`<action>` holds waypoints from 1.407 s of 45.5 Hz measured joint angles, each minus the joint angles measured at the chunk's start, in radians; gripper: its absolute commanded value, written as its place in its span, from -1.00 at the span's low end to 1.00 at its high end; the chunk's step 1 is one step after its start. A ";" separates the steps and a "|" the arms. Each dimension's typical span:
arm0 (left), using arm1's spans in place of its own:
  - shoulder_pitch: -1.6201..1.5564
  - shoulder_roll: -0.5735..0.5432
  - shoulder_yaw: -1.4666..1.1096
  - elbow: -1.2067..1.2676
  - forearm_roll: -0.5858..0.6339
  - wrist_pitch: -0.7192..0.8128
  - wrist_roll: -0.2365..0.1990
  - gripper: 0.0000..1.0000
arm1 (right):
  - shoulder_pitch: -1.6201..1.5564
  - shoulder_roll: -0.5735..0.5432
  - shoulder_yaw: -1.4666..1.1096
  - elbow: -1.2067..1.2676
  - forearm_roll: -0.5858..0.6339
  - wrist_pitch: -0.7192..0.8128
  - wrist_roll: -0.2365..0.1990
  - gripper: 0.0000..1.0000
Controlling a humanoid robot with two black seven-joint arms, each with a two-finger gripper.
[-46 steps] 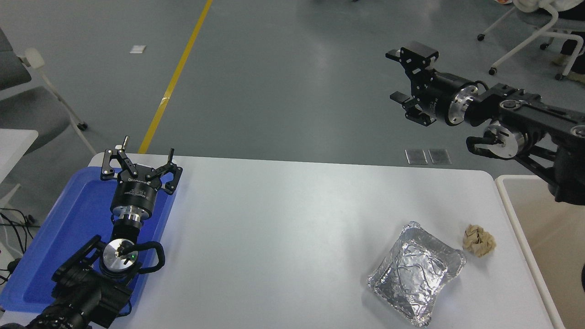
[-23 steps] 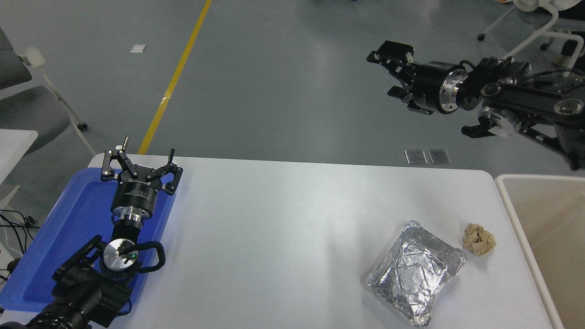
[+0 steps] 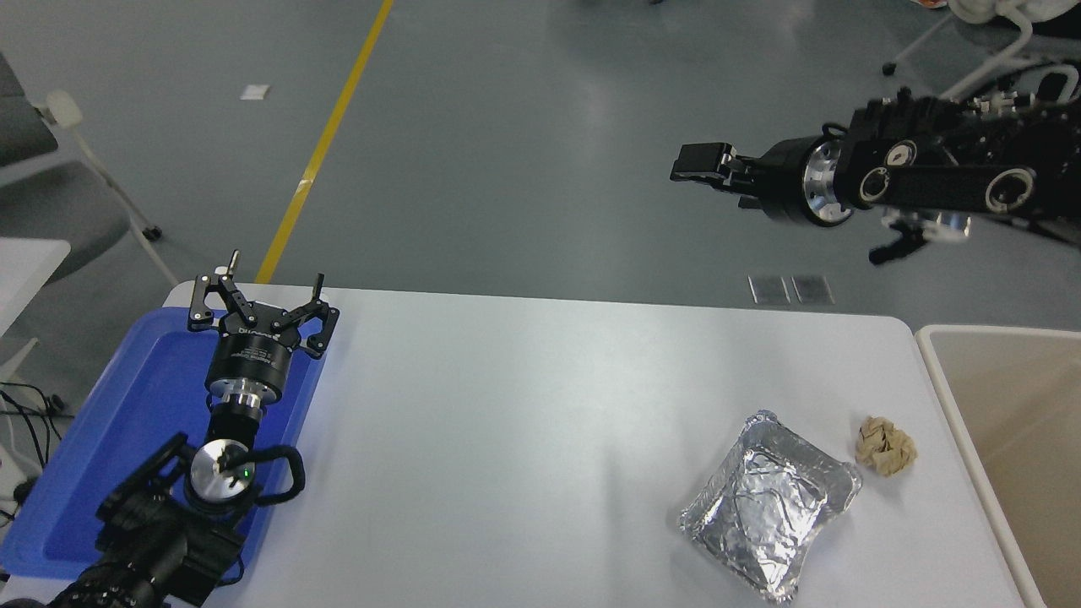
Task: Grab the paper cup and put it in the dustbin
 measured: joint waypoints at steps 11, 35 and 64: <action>0.000 0.000 0.000 0.000 0.000 0.000 0.000 1.00 | 0.142 0.056 -0.128 0.122 0.000 0.167 0.002 1.00; 0.000 0.000 0.000 0.000 0.000 0.000 0.000 1.00 | 0.290 0.118 -0.202 0.264 0.058 0.536 0.008 1.00; 0.000 0.000 0.000 0.000 0.000 0.001 -0.001 1.00 | 0.330 0.219 -0.270 0.263 0.208 0.617 0.008 1.00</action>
